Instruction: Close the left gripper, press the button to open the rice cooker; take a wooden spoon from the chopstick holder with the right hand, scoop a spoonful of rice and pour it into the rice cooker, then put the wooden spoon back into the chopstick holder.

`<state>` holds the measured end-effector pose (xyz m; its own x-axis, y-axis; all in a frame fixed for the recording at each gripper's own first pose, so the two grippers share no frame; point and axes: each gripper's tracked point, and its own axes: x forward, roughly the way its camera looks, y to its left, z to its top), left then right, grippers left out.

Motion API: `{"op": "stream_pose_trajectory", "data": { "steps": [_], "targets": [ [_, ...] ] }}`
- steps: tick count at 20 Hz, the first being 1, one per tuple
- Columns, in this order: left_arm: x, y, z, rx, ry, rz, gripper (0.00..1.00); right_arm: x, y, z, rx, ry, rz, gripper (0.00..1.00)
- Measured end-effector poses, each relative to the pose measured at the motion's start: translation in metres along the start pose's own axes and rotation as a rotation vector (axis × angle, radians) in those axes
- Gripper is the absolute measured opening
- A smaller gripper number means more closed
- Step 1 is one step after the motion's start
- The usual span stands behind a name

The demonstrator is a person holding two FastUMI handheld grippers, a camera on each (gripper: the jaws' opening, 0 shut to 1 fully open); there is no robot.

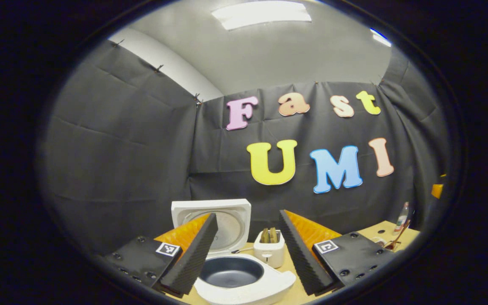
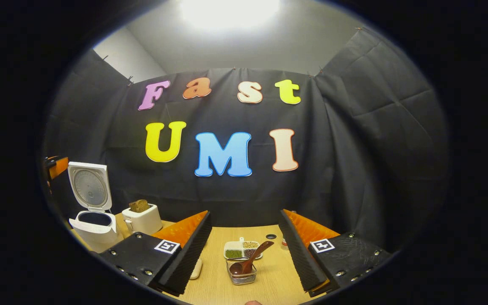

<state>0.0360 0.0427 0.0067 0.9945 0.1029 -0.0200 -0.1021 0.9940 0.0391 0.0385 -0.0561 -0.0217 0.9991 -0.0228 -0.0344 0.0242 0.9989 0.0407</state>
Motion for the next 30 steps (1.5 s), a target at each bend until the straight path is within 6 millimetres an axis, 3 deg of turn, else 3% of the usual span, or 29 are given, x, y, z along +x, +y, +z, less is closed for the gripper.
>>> {"op": "stream_pose_trajectory", "data": {
  "steps": [3,5,6,7,12,14,15,22,23,24,30],
  "targets": [
    [-0.011,-0.013,-0.004,-0.009,0.02,-0.022,0.99,0.019,-0.009,-0.011,-0.008,0.015,0.001,0.96],
    [-0.018,-0.013,-0.009,0.001,0.033,-0.018,0.94,0.033,-0.015,-0.026,-0.012,0.046,0.003,0.96],
    [-0.02,-0.014,-0.01,0.009,0.036,-0.016,0.99,0.038,-0.019,-0.036,-0.013,0.065,0.003,0.96],
    [-0.023,-0.013,-0.01,0.019,0.039,-0.012,0.94,0.044,-0.022,-0.044,-0.014,0.082,0.003,0.97],
    [-0.035,-0.009,-0.021,0.044,0.072,0.01,0.94,0.067,-0.035,-0.082,-0.006,0.155,-0.003,0.96],
    [-0.041,-0.007,-0.024,0.046,0.084,0.02,0.99,0.077,-0.038,-0.097,0.014,0.189,0.002,0.97],
    [-0.043,-0.007,-0.023,0.047,0.09,0.024,0.94,0.082,-0.039,-0.105,0.029,0.209,0.005,0.96],
    [-0.058,0.002,-0.022,0.079,0.102,0.08,0.94,0.12,-0.043,-0.173,0.164,0.374,0.011,0.98],
    [-0.061,0.002,-0.022,0.088,0.104,0.087,0.99,0.125,-0.045,-0.182,0.181,0.398,0.007,0.98],
    [-0.063,0.003,-0.021,0.094,0.106,0.093,0.94,0.13,-0.046,-0.19,0.199,0.416,0.004,0.98],
    [-0.075,0.01,-0.019,0.131,0.114,0.133,0.98,0.149,-0.049,-0.219,0.282,0.493,0.011,0.95]
  ]
}}
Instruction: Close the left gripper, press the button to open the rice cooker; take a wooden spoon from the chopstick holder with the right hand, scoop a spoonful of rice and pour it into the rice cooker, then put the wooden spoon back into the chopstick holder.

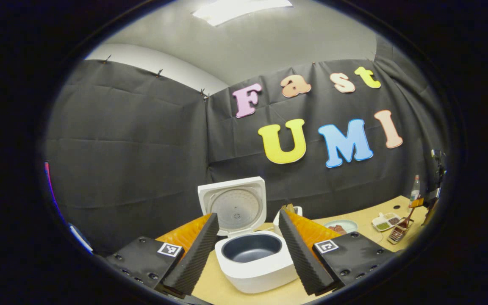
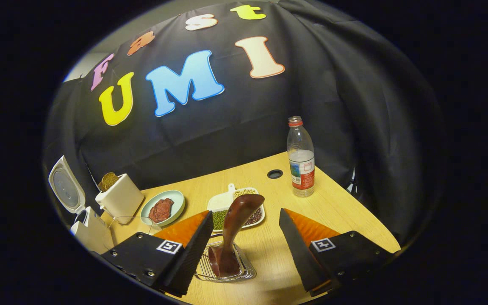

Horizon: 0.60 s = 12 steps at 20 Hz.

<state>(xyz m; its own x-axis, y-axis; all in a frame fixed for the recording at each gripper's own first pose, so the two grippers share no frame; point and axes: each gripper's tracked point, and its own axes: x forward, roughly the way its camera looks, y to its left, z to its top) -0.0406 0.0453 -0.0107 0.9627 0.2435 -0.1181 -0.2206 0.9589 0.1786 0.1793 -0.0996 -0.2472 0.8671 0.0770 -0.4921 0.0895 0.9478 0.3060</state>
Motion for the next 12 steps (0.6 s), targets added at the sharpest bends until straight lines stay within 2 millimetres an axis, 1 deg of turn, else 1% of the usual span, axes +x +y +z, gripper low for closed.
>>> {"op": "stream_pose_trajectory", "data": {
  "steps": [1,2,3,5,8,9,10,11,12],
  "targets": [
    [-0.001,0.002,0.0,0.0,0.002,0.007,1.0,0.005,0.001,-0.002,0.011,0.013,0.004,0.95],
    [-0.004,0.003,-0.001,0.001,0.004,0.012,0.98,0.009,0.001,-0.005,0.02,0.027,0.013,0.95],
    [-0.006,0.006,-0.002,0.004,0.009,0.023,0.98,0.012,0.006,-0.008,0.033,0.041,0.033,0.95],
    [-0.008,0.011,-0.006,0.007,0.016,0.036,0.98,0.014,0.013,-0.01,0.053,0.067,0.061,0.85],
    [-0.009,0.016,-0.009,0.001,0.027,0.051,0.98,0.016,0.02,-0.017,0.073,0.109,0.088,0.84],
    [-0.01,0.019,-0.011,0.002,0.03,0.058,0.98,0.022,0.015,-0.019,0.077,0.099,0.057,0.77],
    [-0.011,0.021,-0.012,0.001,0.032,0.062,0.98,0.023,0.014,-0.014,0.089,0.099,0.058,0.53],
    [-0.011,0.022,-0.012,0.0,0.033,0.065,0.98,0.02,0.017,-0.014,0.106,0.104,0.071,0.3],
    [-0.012,0.024,-0.013,0.0,0.034,0.065,0.98,0.018,0.022,-0.016,0.119,0.114,0.088,0.35]
  ]
}}
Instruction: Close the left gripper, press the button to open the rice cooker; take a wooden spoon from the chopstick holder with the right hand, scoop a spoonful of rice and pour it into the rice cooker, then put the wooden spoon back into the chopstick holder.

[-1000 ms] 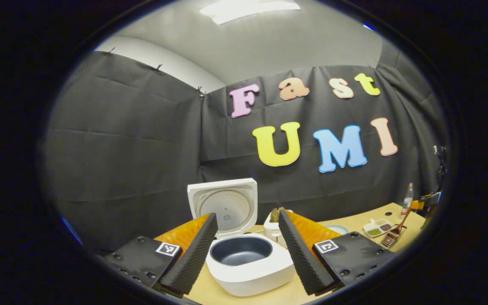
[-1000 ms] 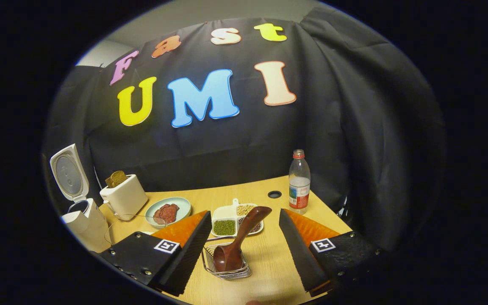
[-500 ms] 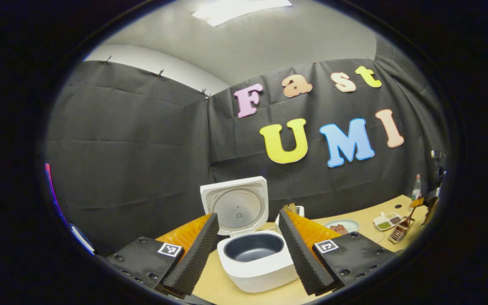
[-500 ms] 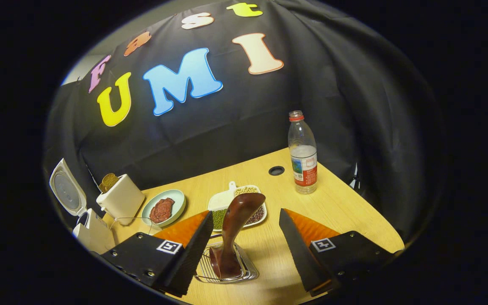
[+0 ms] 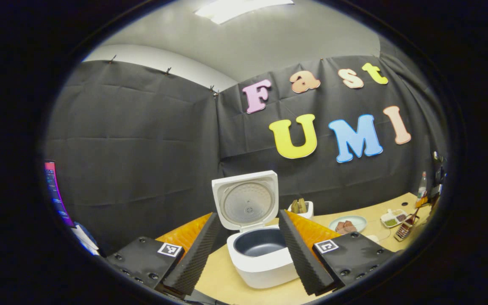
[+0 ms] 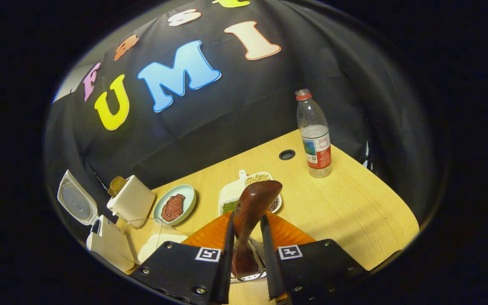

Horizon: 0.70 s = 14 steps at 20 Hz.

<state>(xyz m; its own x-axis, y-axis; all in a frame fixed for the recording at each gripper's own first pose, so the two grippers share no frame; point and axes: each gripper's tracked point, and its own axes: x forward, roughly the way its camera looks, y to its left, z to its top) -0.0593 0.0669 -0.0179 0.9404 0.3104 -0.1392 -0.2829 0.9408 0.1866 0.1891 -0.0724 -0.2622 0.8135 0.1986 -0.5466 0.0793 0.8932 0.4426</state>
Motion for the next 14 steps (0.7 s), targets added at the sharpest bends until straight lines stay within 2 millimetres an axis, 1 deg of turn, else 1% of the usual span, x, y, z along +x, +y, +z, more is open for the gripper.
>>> {"op": "stream_pose_trajectory", "data": {
  "steps": [1,2,3,4,6,7,8,9,10,13,14],
  "targets": [
    [-0.001,0.001,0.0,0.0,0.0,0.001,0.98,-0.005,-0.001,0.001,-0.005,0.002,-0.005,0.35],
    [-0.002,0.005,-0.001,0.001,0.0,0.002,0.98,0.005,-0.006,0.002,0.001,-0.011,-0.04,0.24],
    [-0.002,0.008,-0.001,0.0,-0.001,0.003,0.98,0.001,0.004,-0.001,0.016,0.005,-0.011,0.14],
    [-0.002,0.009,-0.001,0.0,-0.002,0.003,0.95,-0.003,0.011,-0.001,0.01,0.013,0.0,0.1],
    [-0.002,0.012,-0.003,0.001,-0.002,-0.001,0.91,-0.01,0.018,-0.005,-0.067,0.008,0.019,0.1],
    [-0.001,0.013,-0.001,0.001,-0.001,0.0,0.98,-0.011,0.019,-0.006,-0.091,0.007,0.013,0.1],
    [0.001,0.015,-0.003,-0.002,-0.001,-0.004,0.98,-0.012,0.02,-0.005,-0.101,0.006,-0.003,0.1],
    [0.002,0.016,-0.003,-0.007,0.0,-0.009,0.91,-0.014,0.021,-0.002,-0.095,0.002,-0.007,0.1],
    [0.004,0.016,-0.005,-0.01,0.0,-0.015,0.91,-0.019,0.02,0.002,-0.087,-0.016,-0.022,0.09],
    [0.011,0.018,-0.006,-0.019,-0.004,-0.035,1.0,-0.034,0.028,0.02,-0.08,-0.06,-0.024,0.1],
    [0.013,0.019,-0.008,-0.023,-0.004,-0.042,1.0,-0.038,0.032,0.027,-0.087,-0.075,-0.024,0.1]
  ]
}}
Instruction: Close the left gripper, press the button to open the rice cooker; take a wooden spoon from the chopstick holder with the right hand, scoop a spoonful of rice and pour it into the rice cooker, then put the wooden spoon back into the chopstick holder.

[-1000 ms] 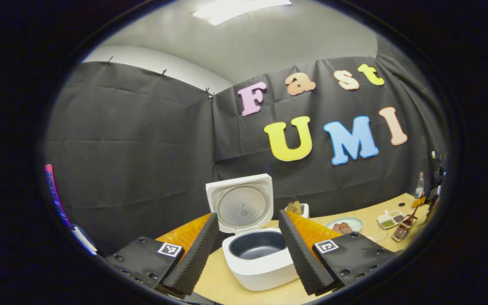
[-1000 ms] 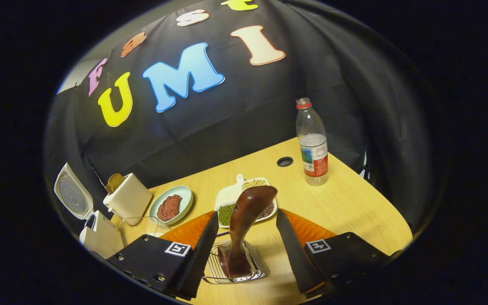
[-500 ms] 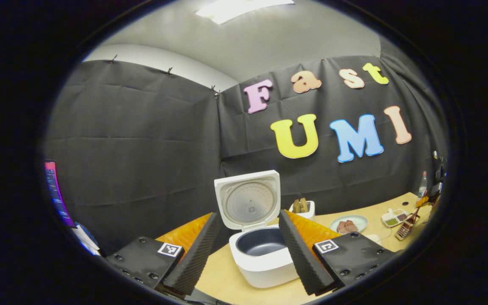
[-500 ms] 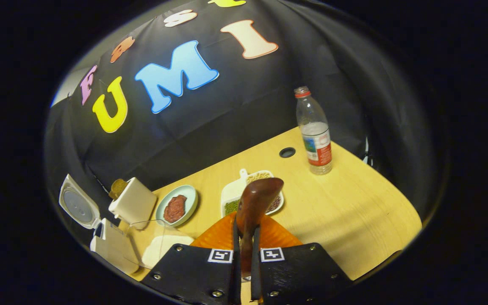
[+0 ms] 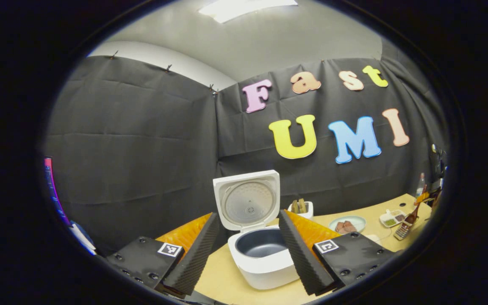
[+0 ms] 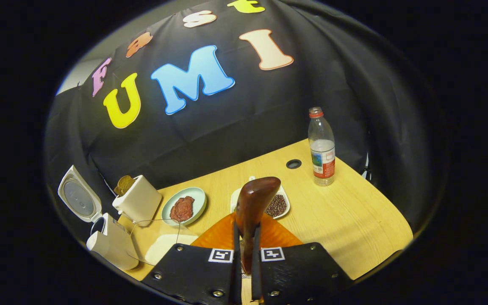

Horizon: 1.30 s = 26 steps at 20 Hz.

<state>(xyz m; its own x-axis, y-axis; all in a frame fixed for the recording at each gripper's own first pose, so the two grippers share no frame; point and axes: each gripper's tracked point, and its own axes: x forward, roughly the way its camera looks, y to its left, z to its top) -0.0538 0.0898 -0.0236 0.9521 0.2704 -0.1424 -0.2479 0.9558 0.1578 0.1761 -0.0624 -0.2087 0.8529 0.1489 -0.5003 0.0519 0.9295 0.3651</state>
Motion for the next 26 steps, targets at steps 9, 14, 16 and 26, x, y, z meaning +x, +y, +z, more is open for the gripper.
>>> {"op": "stream_pose_trajectory", "data": {
  "steps": [9,14,16,26],
  "targets": [
    [0.016,0.021,-0.005,-0.045,-0.01,-0.038,0.94,-0.033,0.043,0.045,-0.084,-0.114,0.002,0.1],
    [0.014,0.043,-0.012,-0.055,-0.008,-0.028,0.92,-0.039,0.076,0.049,-0.107,-0.143,0.022,0.09],
    [0.012,0.053,-0.017,-0.055,-0.003,-0.022,0.91,-0.036,0.091,0.047,-0.108,-0.145,0.036,0.09],
    [-0.002,0.113,-0.025,-0.011,0.008,0.033,0.98,-0.011,0.167,0.005,-0.124,-0.119,0.088,0.09]
  ]
}}
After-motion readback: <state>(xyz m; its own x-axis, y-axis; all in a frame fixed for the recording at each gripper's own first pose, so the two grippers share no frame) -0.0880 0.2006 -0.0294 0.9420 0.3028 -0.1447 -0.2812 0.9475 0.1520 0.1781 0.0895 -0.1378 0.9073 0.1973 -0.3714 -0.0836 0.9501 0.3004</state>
